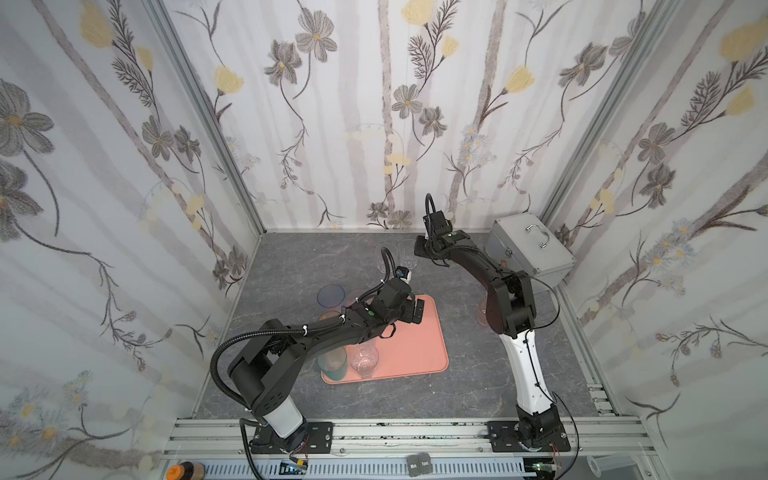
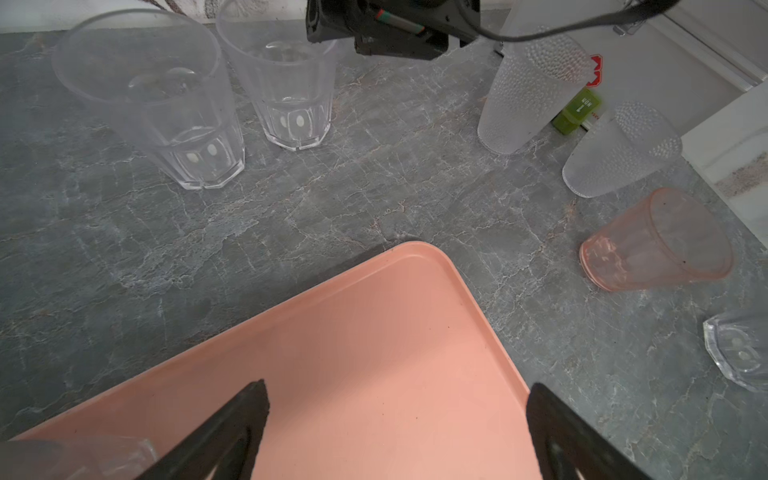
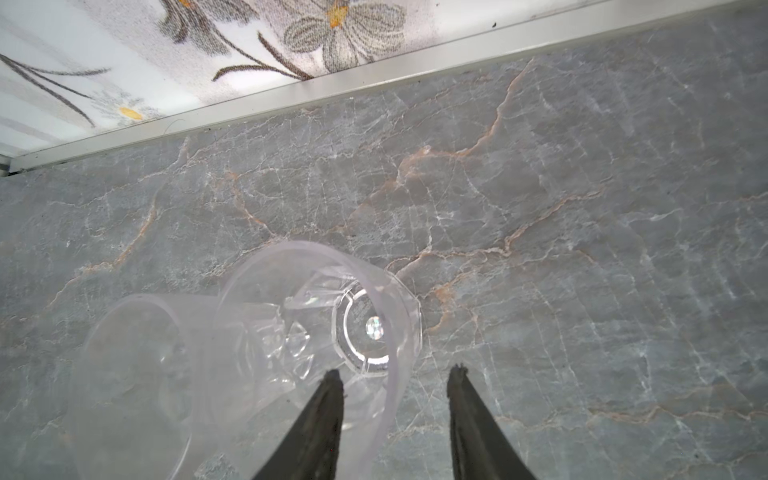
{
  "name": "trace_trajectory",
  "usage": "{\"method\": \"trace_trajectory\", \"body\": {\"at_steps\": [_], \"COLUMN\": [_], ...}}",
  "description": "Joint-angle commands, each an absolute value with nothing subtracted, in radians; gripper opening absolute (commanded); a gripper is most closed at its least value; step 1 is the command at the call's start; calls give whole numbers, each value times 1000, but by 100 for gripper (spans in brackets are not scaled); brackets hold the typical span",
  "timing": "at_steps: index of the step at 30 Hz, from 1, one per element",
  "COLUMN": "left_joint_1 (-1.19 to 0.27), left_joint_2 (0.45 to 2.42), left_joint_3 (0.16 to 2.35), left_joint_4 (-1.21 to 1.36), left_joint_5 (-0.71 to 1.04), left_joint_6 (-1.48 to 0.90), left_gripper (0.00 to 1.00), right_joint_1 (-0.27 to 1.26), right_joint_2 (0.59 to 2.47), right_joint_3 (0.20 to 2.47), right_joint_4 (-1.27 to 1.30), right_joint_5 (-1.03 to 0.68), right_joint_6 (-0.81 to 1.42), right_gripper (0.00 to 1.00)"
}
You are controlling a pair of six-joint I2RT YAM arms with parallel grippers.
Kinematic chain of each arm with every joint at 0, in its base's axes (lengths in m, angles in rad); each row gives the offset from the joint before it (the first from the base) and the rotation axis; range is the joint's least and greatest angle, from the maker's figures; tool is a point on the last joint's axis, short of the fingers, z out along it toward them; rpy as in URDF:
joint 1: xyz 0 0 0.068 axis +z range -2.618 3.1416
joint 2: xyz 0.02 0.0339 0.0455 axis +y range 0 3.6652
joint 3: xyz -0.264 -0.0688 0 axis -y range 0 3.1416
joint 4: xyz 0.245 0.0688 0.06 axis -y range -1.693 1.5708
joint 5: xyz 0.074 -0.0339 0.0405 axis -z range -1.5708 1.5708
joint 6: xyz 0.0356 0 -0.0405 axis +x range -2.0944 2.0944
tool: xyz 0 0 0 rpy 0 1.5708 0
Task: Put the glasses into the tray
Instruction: 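Open the right gripper and withdraw it toward the remaining clear glasses, then grasp a clear glass near the wall with the right gripper and lift it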
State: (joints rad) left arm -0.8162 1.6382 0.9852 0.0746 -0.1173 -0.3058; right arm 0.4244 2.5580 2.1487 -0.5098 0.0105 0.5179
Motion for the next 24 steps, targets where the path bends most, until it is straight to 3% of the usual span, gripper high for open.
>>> {"method": "trace_trajectory", "body": {"at_steps": [1, 6, 15, 24], "left_joint_1": [-816, -820, -825, -818], "left_joint_2": [1633, 1628, 1604, 1496], "left_joint_3": [978, 974, 951, 928], "left_joint_4": [123, 129, 132, 131], "left_joint_5": [-89, -77, -111, -158], "left_joint_6": [-273, -261, -245, -287], "left_gripper": [100, 100, 100, 100], "right_joint_1": [417, 411, 412, 416], "right_joint_2": [2582, 2608, 2588, 2466], "right_joint_3": [2175, 2200, 2199, 2099], "right_joint_4": [-497, -500, -527, -542], "right_joint_5": [41, 54, 85, 135], "right_joint_6": [505, 495, 482, 463], "right_gripper": [40, 32, 8, 0]}}
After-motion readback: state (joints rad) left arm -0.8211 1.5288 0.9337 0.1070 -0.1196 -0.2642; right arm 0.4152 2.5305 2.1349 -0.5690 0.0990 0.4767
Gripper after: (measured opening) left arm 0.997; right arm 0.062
